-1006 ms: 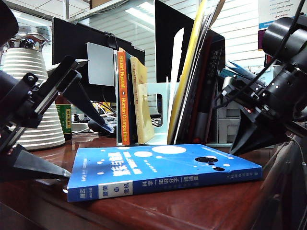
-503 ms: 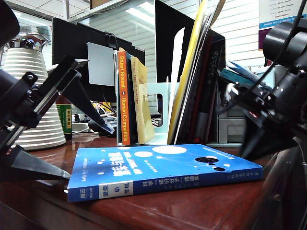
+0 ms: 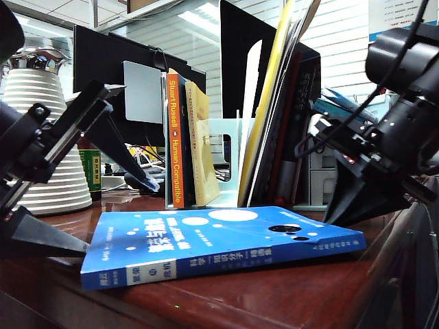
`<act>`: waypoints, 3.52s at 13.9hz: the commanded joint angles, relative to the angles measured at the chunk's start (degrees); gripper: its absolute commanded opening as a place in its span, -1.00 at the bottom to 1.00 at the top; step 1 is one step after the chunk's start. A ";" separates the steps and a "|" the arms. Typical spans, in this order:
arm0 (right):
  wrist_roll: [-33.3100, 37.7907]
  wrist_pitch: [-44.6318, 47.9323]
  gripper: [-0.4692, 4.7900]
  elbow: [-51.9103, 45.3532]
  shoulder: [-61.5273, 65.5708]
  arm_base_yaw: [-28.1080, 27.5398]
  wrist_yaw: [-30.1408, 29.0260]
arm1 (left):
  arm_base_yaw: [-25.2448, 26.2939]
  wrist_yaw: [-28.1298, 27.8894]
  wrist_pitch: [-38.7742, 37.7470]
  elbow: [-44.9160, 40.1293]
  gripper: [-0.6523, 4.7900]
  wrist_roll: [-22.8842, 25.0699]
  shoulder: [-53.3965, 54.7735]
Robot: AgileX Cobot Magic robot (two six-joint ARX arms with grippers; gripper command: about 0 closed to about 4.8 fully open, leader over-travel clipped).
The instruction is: Pick up the blue book and put it on the bookshelf.
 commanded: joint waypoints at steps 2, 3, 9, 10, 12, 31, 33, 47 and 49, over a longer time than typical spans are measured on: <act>0.28 2.95 -0.83 0.39 -0.07 1.57 -3.67 | -0.33 2.23 10.03 -0.83 1.00 0.17 1.25; 0.28 3.21 -0.83 0.39 -0.07 1.57 -1.60 | -0.33 2.03 11.87 -0.81 1.00 0.17 1.25; 0.00 3.61 -0.83 1.92 -3.37 1.57 11.39 | -0.04 -6.93 12.83 0.63 1.00 0.26 1.03; -0.79 3.85 -0.83 2.78 -4.70 1.57 11.98 | 0.02 -8.68 12.83 1.73 1.00 0.79 0.72; -1.73 3.93 -0.82 4.17 -7.41 1.57 9.92 | 0.13 -11.93 12.52 4.39 1.00 3.19 -0.09; -9.81 -16.09 -0.83 4.28 -2.73 1.70 7.23 | 0.09 -18.60 -18.08 13.00 1.00 7.28 -0.04; -9.38 -16.66 -0.83 4.28 -1.46 1.73 5.11 | 0.02 -18.40 -17.84 13.00 1.00 7.28 2.64; -9.18 -15.78 -0.83 4.31 -1.66 2.40 -7.13 | 0.22 -15.19 2.27 22.32 1.00 12.28 13.77; -9.18 -15.69 -0.83 4.76 -3.15 2.23 7.41 | 0.24 -18.80 -1.68 24.24 1.00 13.33 13.51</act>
